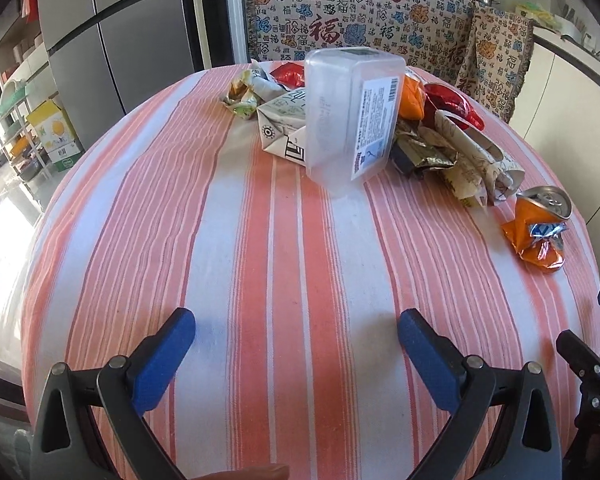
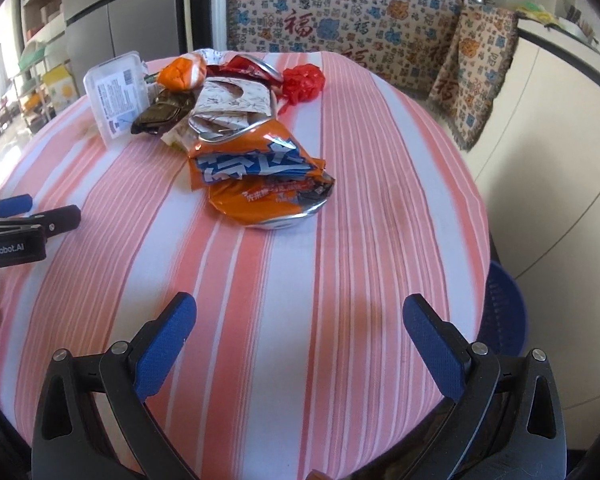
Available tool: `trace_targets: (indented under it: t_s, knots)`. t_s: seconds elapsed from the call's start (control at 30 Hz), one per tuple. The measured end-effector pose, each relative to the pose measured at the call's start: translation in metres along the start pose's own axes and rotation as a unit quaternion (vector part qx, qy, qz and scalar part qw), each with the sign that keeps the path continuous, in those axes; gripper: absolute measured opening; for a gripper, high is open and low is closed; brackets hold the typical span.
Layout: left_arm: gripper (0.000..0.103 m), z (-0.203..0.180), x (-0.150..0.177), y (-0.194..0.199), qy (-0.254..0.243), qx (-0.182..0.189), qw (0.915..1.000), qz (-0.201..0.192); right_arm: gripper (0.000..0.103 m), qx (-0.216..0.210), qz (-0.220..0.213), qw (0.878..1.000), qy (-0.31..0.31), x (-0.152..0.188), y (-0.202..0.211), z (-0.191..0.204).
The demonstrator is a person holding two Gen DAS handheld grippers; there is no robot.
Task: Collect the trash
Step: 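Move the left tool toward the clear plastic box on the table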
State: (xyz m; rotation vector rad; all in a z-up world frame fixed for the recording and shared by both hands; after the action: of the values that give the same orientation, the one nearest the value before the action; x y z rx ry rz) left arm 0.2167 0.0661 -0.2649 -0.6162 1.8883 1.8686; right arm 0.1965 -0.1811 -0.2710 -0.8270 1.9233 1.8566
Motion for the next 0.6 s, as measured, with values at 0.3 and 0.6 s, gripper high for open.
trace_targets:
  t_s: [0.3, 0.6]
  knots:
    - [0.103, 0.003, -0.014, -0.009, 0.006, -0.006, 1.0, -0.001, 0.103, -0.018, 0.008, 1.0, 0.001, -0.011, -0.019, 0.001]
    - [0.103, -0.001, -0.041, -0.005, -0.011, 0.036, 0.9991, -0.016, 0.103, -0.027, -0.015, 0.999, -0.012, -0.01, -0.019, 0.001]
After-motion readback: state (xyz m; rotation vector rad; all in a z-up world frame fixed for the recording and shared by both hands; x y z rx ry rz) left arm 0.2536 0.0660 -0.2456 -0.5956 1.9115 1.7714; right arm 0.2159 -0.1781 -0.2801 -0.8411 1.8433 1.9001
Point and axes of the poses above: each gripper's, at about its wrist camera, not at the fingertips, and y roughly against the way its jaws point, z to its left, x to its underside, the point moved 9 cm from there along -y, roughly the way its jaws point, and after that the axes turned 2 degrees about y, right-handed, at the moved point
